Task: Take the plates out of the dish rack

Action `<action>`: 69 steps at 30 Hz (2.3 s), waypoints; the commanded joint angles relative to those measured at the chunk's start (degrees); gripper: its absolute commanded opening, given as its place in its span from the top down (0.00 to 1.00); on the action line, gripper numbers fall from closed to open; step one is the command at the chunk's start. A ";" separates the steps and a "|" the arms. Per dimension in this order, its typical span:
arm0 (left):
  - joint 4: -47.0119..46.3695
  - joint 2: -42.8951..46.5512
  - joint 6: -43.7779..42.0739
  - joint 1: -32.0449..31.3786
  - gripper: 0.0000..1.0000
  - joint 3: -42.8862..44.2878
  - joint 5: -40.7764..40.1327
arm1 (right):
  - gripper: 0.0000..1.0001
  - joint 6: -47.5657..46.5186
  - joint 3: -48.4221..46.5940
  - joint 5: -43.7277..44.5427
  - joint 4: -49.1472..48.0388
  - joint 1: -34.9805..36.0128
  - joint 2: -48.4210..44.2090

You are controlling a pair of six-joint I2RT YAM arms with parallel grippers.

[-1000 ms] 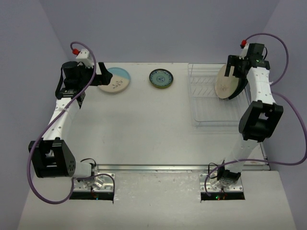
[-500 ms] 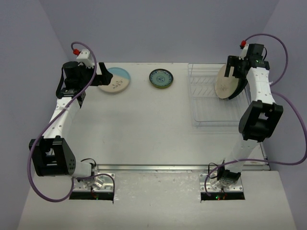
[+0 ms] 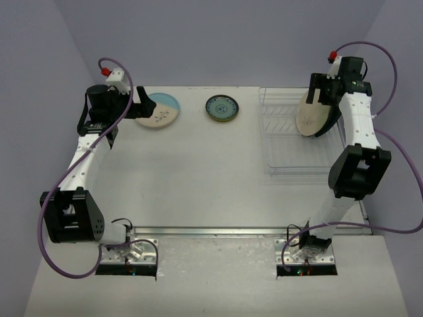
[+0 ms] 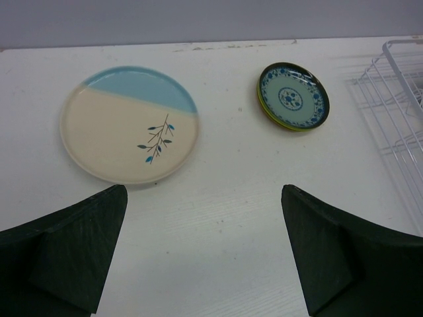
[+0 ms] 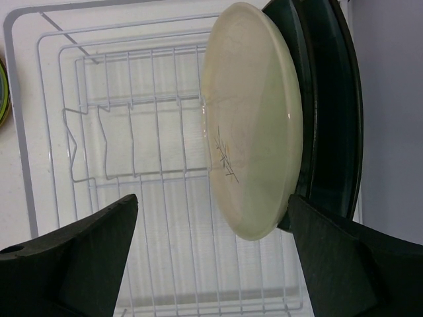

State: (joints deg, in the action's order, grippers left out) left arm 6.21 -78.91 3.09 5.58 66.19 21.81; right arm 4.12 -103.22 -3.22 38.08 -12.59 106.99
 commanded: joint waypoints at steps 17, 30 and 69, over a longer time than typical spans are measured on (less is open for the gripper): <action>-2.54 -0.95 -0.02 -0.20 0.00 0.78 0.61 | 0.08 -1.54 -3.39 5.51 -0.82 -0.01 6.95; -1.44 -1.15 -1.64 -0.22 0.00 0.93 3.38 | 0.26 -2.23 -1.37 3.82 -6.83 0.02 10.52; -3.17 1.82 0.41 -0.63 0.07 2.75 30.62 | 1.00 5.67 -0.17 -46.14 -6.28 1.13 -15.59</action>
State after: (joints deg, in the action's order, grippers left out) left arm 8.11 -80.62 2.00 5.58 67.07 38.12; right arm 7.26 -102.78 -25.10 36.09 -12.77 93.71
